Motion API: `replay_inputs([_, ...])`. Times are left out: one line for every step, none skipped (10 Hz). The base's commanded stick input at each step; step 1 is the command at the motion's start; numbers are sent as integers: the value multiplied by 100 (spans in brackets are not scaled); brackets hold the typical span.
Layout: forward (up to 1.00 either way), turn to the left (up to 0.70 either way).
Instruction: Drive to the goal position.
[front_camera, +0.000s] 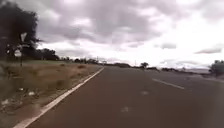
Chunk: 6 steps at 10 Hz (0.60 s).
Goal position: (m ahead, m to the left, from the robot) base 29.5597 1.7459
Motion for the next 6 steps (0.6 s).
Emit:
replay_inputs([100, 0])
replay_inputs([100, 0])
replay_inputs([100, 0])
replay_inputs([100, 0])
replay_inputs([100, 0])
replay_inputs([100, 0])
